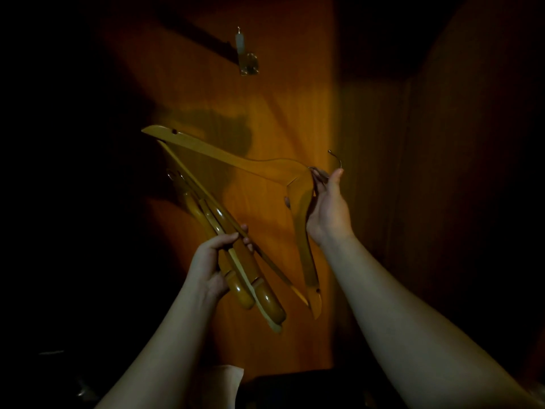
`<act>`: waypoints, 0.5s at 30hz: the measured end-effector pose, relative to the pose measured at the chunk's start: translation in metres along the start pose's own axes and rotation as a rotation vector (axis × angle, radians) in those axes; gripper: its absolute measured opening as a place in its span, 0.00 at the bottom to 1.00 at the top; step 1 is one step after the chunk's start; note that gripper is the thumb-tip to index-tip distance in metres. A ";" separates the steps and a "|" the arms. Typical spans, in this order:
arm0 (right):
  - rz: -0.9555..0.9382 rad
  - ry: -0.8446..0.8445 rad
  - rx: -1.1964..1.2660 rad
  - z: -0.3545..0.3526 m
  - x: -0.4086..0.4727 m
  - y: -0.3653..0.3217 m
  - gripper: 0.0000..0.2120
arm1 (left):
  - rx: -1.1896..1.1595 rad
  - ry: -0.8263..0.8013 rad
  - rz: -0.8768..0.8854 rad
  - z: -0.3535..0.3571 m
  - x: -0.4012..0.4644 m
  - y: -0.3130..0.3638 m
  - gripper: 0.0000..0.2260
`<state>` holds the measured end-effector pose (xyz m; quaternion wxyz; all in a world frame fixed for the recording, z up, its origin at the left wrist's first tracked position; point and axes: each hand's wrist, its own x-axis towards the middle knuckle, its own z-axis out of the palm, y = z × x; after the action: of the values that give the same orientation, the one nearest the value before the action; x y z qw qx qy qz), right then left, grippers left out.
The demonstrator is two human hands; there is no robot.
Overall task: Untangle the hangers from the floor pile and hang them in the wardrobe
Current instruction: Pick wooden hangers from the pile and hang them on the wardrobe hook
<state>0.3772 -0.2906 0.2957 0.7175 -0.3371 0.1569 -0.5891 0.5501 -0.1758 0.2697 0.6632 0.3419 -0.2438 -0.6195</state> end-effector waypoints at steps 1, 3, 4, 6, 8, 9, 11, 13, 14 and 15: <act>0.000 -0.007 0.011 0.001 0.001 -0.001 0.29 | -0.003 0.002 0.000 0.000 0.000 0.000 0.11; 0.015 -0.011 0.014 0.005 0.003 -0.004 0.24 | -0.008 0.011 -0.004 0.001 0.000 0.001 0.11; 0.032 -0.002 0.011 0.006 0.004 -0.005 0.24 | -0.012 0.018 -0.005 0.002 0.000 0.001 0.11; 0.050 0.002 0.017 0.008 0.006 -0.005 0.25 | -0.028 0.032 -0.004 0.001 0.002 0.001 0.11; 0.062 0.015 0.012 0.009 0.009 -0.005 0.25 | -0.038 0.037 -0.002 -0.001 0.003 0.001 0.11; 0.067 0.027 0.007 0.009 0.011 -0.004 0.24 | -0.040 0.035 -0.003 -0.001 0.003 0.000 0.11; 0.076 0.055 -0.011 0.011 0.013 -0.005 0.23 | -0.044 0.033 0.000 -0.001 0.004 0.000 0.12; 0.093 0.067 -0.049 0.012 0.013 -0.003 0.22 | -0.046 0.032 0.006 -0.003 0.006 0.000 0.11; 0.098 0.059 -0.088 0.013 0.011 -0.001 0.22 | -0.046 0.028 0.006 -0.004 0.006 0.001 0.11; 0.089 0.046 -0.155 0.013 0.009 0.002 0.22 | -0.046 0.027 0.003 -0.005 0.007 0.000 0.11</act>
<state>0.3887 -0.2949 0.3055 0.7110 -0.3704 0.2334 -0.5503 0.5545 -0.1820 0.2663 0.6750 0.3348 -0.2211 -0.6192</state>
